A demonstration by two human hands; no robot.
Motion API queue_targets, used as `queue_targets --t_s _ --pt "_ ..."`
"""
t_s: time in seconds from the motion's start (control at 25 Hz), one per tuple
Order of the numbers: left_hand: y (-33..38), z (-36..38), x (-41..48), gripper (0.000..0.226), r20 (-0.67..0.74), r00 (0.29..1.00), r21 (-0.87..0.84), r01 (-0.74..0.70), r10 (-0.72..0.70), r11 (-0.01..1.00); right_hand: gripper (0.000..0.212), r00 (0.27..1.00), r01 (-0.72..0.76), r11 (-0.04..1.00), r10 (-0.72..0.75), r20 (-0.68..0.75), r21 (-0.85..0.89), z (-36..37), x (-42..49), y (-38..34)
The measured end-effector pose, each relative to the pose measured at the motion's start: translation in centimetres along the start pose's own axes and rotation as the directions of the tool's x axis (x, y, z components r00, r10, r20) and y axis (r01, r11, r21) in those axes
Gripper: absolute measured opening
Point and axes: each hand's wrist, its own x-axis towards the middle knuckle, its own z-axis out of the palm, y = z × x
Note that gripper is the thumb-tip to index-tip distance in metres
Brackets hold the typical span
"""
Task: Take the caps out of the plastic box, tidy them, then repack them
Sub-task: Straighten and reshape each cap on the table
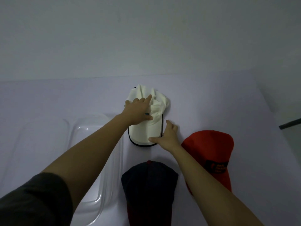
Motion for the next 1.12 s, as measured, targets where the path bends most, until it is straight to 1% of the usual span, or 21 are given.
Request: queue_targets --t_s 0.08,0.12,0.2,0.24,0.28,0.36,0.4,0.48,0.52,0.56,0.6,0.64,0.72,0.8,0.84,0.88,1.04,1.08,1.12 --pt "-0.1 -0.3 -0.1 0.084 0.001 1.0 0.007 -0.011 0.011 1.0 0.114 1.0 0.014 1.0 -0.014 0.003 0.005 0.1 0.0 0.2" --pt "-0.2 -0.5 -0.3 0.076 0.005 1.0 0.043 -0.015 0.015 0.999 0.115 1.0 0.021 1.0 -0.021 0.005 0.013 0.1 -0.1 0.3" --pt "-0.1 -0.7 -1.0 0.044 -0.015 0.999 0.107 -0.04 0.042 0.993 0.116 0.999 0.05 0.999 -0.05 0.0 -0.008 0.0 -0.6 0.4" --pt "-0.1 -0.8 -1.4 0.033 -0.029 0.999 0.084 -0.043 0.046 0.996 0.116 0.997 0.08 0.996 -0.08 -0.009 -0.039 -0.1 -0.9 0.3" --pt "-0.1 -1.0 -1.7 0.031 -0.041 0.998 0.026 -0.044 0.045 0.999 0.116 0.991 0.126 0.99 -0.128 -0.025 -0.063 -0.3 -1.3 0.1" --pt "-0.3 -1.7 -2.3 0.034 -0.061 0.996 -0.122 -0.077 0.07 0.99 0.112 0.964 0.25 0.967 -0.253 -0.085 -0.047 -1.1 -2.1 -1.0" --pt "-0.3 -2.4 -2.8 0.034 -0.061 0.993 -0.209 -0.112 0.102 0.972 0.107 0.941 0.313 0.95 -0.312 -0.132 -0.017 -1.7 -2.5 -1.8" --pt "-0.1 -4.4 -4.1 0.028 -0.008 0.986 -0.389 -0.157 0.166 0.908 0.088 0.876 0.43 0.902 -0.409 -0.255 0.034 -3.0 -3.4 -3.5" --pt "0.2 -5.5 -4.8 0.025 0.024 0.981 -0.445 -0.161 0.191 0.881 0.076 0.846 0.474 0.879 -0.441 -0.299 0.045 -3.8 -3.6 -4.2" --pt "0.6 -6.6 -5.5 0.023 0.044 0.976 -0.465 -0.169 0.214 0.869 0.063 0.83 0.503 0.861 -0.46 -0.314 0.069 -4.7 -3.9 -4.8" --pt "1.0 -7.3 -6.0 0.022 0.051 0.972 -0.475 -0.177 0.228 0.862 0.052 0.836 0.511 0.852 -0.463 -0.296 0.113 -5.5 -4.3 -5.4" --pt "1.4 -7.9 -6.5 0.02 0.05 0.971 -0.49 -0.181 0.235 0.853 0.045 0.853 0.502 0.848 -0.453 -0.258 0.171 -6.1 -4.8 -5.7" --pt "2.1 -9.1 -7.4 0.023 0.048 0.973 -0.547 -0.165 0.228 0.821 0.045 0.907 0.422 0.851 -0.39 -0.161 0.312 -6.8 -5.5 -5.9" --pt "2.8 -10.0 -8.2 0.024 0.034 0.973 -0.611 -0.159 0.227 0.776 0.056 0.942 0.33 0.835 -0.323 -0.093 0.44 -6.8 -5.9 -5.8" --pt "3.1 -10.3 -8.6 0.023 0.009 0.973 -0.634 -0.171 0.229 0.754 0.063 0.952 0.296 0.827 -0.298 -0.074 0.477 -6.7 -5.9 -5.6" --pt "3.3 -10.6 -9.0 0.023 -0.019 0.974 -0.646 -0.183 0.224 0.741 0.065 0.956 0.278 0.821 -0.286 -0.062 0.499 -6.7 -5.9 -5.5" --pt "3.9 -11.0 -9.9 0.027 -0.141 0.981 -0.679 -0.192 0.131 0.708 0.049 0.976 0.215 0.761 -0.184 -0.114 0.612 -6.5 -6.7 -5.4" --pt "3.9 -10.8 -10.2 0.029 -0.19 0.977 -0.711 -0.204 0.096 0.673 0.045 0.978 0.21 0.738 -0.166 -0.13 0.641 -6.6 -7.0 -5.4" --pt "4.0 -10.5 -10.4 0.032 -0.252 0.967 -0.758 -0.221 0.037 0.613 0.043 0.977 0.213 0.708 -0.155 -0.146 0.674 -6.6 -7.2 -5.2"
